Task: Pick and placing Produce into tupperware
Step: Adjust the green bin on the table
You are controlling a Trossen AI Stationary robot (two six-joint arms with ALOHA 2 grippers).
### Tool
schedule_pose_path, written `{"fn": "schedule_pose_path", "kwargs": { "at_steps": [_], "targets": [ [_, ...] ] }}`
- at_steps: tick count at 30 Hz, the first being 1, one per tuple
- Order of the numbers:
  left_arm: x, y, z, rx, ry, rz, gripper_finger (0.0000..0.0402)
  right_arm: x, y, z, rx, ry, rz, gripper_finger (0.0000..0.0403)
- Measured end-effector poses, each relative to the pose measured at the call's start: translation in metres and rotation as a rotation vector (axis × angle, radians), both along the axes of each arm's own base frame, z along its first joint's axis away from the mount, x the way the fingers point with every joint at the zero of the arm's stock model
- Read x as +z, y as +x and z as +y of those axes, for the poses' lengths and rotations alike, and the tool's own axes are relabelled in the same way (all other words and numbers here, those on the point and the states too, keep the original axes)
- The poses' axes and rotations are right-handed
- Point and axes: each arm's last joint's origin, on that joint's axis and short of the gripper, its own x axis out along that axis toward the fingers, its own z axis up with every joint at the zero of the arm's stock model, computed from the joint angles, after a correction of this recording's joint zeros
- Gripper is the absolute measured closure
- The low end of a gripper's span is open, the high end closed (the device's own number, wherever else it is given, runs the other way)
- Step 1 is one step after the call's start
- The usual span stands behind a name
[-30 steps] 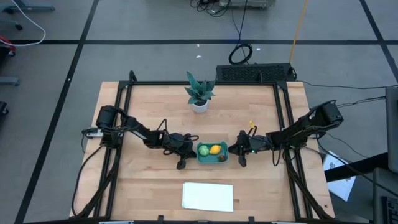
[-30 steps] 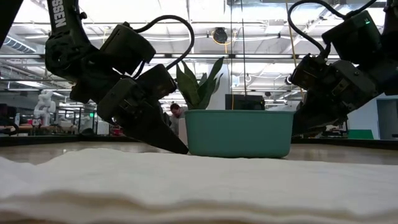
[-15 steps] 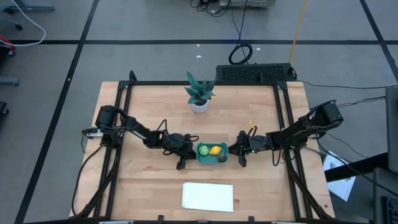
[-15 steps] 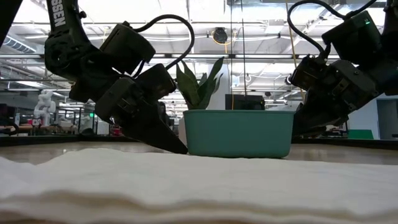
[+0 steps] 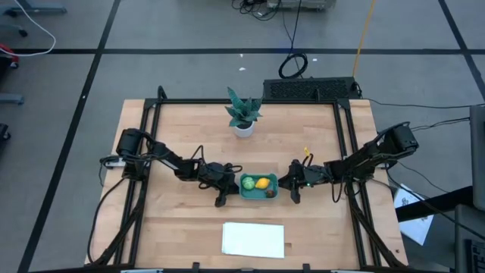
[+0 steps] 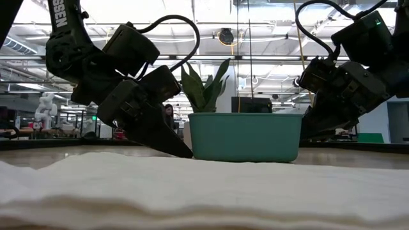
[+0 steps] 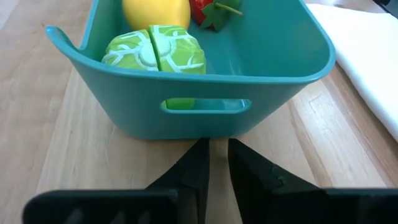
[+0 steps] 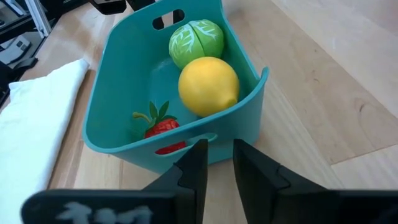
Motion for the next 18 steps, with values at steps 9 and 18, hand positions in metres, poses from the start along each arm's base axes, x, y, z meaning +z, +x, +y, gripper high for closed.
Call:
{"fn": "schedule_pose_path", "kwargs": {
  "at_steps": [9,18],
  "targets": [
    [-0.0003,-0.0002,0.0,-0.006,-0.004,0.002,0.0331,-0.0002,-0.0001,-0.0001,0.003,-0.01,0.002,0.0312],
    [-0.0022,-0.0015,-0.0001,-0.009,-0.01,0.027,0.0299,-0.0026,-0.0033,-0.0013,-0.006,-0.003,0.016,0.022]
  ]
}}
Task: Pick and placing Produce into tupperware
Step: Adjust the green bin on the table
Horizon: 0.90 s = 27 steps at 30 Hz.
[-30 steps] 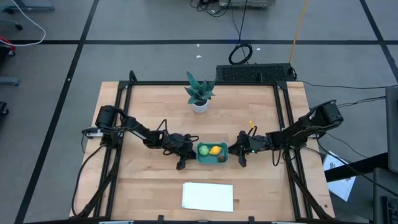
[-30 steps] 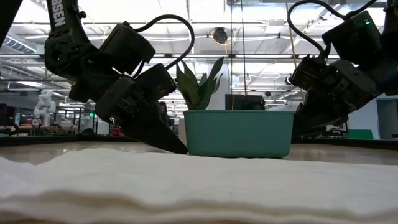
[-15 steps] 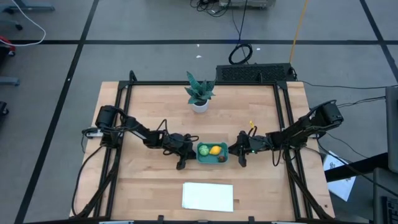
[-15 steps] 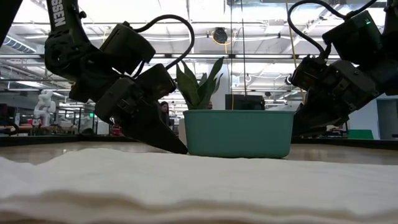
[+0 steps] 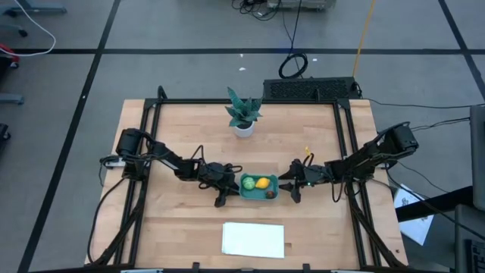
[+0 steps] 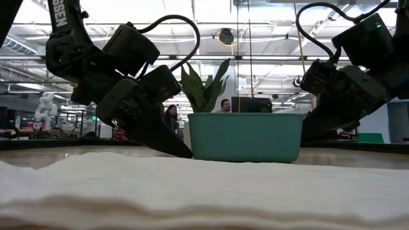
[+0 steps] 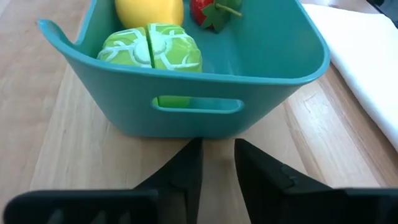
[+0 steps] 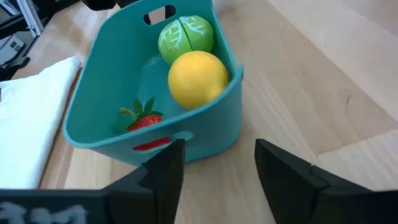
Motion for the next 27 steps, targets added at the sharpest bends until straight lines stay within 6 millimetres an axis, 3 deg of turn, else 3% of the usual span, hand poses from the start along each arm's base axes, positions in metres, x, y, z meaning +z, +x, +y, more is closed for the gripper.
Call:
{"fn": "schedule_pose_path", "kwargs": {
  "at_steps": [12,27],
  "targets": [
    [-0.001,0.0,0.0,-0.004,-0.009,0.01,0.0262,-0.001,-0.014,-0.005,-0.022,0.027,-0.011,0.021],
    [0.0,-0.001,-0.008,-0.07,-0.026,0.002,0.026,0.0,-0.018,-0.007,-0.047,0.014,-0.022,0.021]
  ]
}}
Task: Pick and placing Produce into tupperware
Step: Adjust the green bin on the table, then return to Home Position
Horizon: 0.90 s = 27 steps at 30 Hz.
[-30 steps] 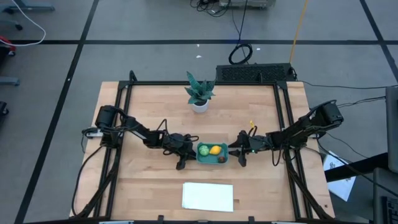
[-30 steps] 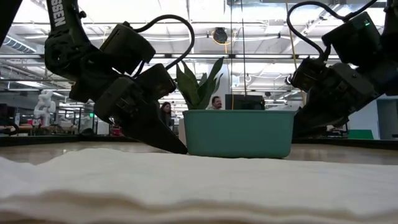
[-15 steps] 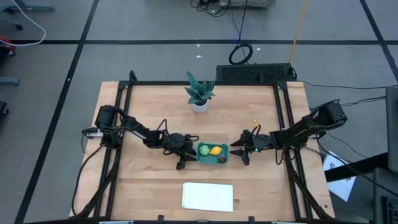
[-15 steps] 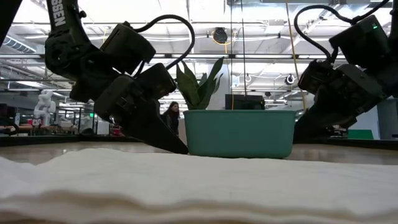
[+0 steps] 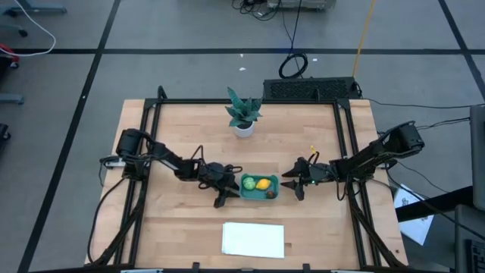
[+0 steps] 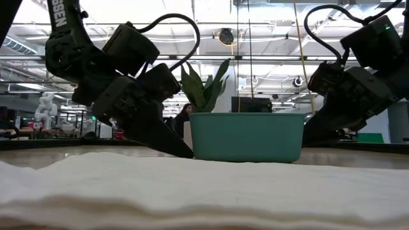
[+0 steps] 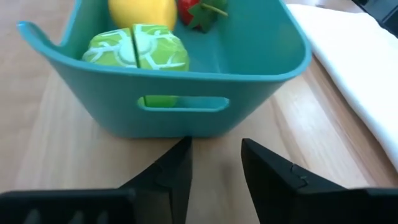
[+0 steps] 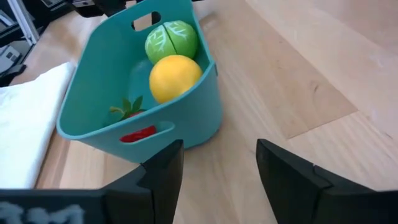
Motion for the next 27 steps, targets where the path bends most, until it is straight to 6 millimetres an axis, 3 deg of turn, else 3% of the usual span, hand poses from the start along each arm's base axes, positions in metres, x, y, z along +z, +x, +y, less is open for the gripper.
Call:
{"fn": "schedule_pose_path", "kwargs": {
  "at_steps": [15,21,27],
  "targets": [
    [0.0,-0.005,-0.002,-0.023,-0.006,0.085,0.0261,-0.005,-0.003,-0.003,-0.049,-0.023,0.051,0.0211],
    [0.016,-0.017,-0.001,-0.01,0.044,0.162,0.0261,-0.005,-0.011,-0.006,-0.066,-0.017,0.041,0.0211],
    [0.033,-0.027,-0.004,0.03,0.163,0.176,0.0261,0.006,-0.02,-0.008,-0.063,-0.001,-0.06,0.0213]
  ]
}}
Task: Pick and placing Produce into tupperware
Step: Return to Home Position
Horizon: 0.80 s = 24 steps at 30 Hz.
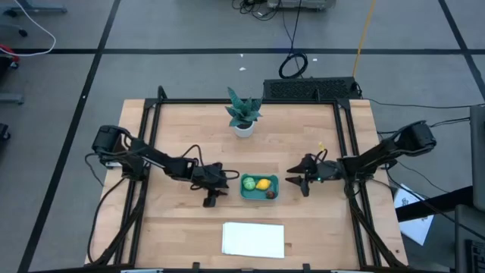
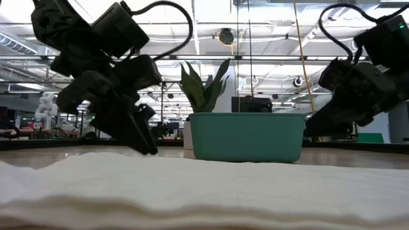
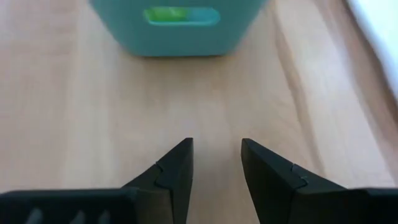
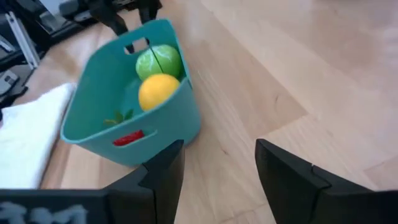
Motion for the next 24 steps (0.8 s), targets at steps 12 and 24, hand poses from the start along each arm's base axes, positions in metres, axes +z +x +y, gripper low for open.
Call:
{"fn": "schedule_pose_path", "kwargs": {
  "at_steps": [12,24],
  "targets": [
    [0.012,-0.002,0.003,0.013,0.156,-0.049,0.036,0.016,-0.002,0.0,0.03,-0.061,-0.102,0.0314],
    [0.044,-0.014,0.01,0.066,0.279,-0.094,0.0397,0.022,-0.002,0.001,0.082,-0.097,-0.135,0.0397]
  ]
}}
